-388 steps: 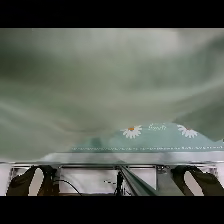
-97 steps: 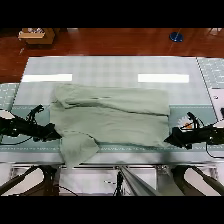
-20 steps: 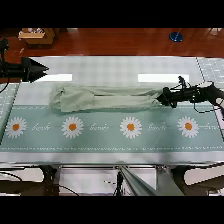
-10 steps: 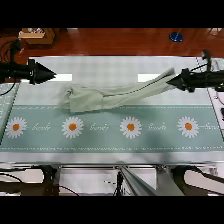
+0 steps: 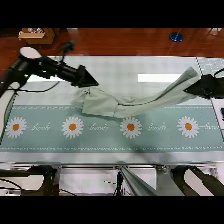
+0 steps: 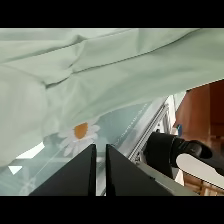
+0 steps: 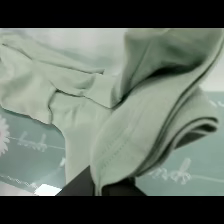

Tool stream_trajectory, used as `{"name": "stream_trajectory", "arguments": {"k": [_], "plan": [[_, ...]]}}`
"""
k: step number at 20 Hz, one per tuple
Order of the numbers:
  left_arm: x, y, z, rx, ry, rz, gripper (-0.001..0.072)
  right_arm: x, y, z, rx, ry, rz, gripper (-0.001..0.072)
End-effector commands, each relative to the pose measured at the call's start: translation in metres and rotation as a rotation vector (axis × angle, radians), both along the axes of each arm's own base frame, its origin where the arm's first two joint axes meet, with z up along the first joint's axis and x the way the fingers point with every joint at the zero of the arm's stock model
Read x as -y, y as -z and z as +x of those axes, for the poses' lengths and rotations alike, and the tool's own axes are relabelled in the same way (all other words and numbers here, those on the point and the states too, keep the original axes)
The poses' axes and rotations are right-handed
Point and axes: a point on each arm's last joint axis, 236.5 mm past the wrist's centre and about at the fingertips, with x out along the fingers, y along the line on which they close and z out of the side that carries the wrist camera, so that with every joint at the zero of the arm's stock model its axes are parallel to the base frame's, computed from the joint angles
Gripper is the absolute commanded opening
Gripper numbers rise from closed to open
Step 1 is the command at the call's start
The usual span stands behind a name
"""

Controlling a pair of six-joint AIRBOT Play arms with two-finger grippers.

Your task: Fold the shirts.

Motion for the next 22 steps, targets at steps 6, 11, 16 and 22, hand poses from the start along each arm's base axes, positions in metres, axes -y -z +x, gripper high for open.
{"name": "stream_trajectory", "arguments": {"k": [6,11,16,22], "plan": [[0.116,0.048,-0.055,-0.035,0.143,0.043,0.0097,0.004,0.000,-0.017,-0.047,0.010,-0.036,0.0034],[0.155,0.097,-0.085,-0.101,0.195,0.083,0.0080,-0.011,-0.010,-0.014,-0.021,-0.006,0.036,0.0034],[0.198,0.139,-0.126,-0.193,0.228,0.085,0.0025,-0.025,-0.025,-0.012,0.020,-0.020,0.105,0.0034],[0.257,0.157,-0.152,-0.335,0.116,-0.017,0.0024,-0.029,-0.051,-0.016,0.132,-0.009,0.087,0.0034]]}}
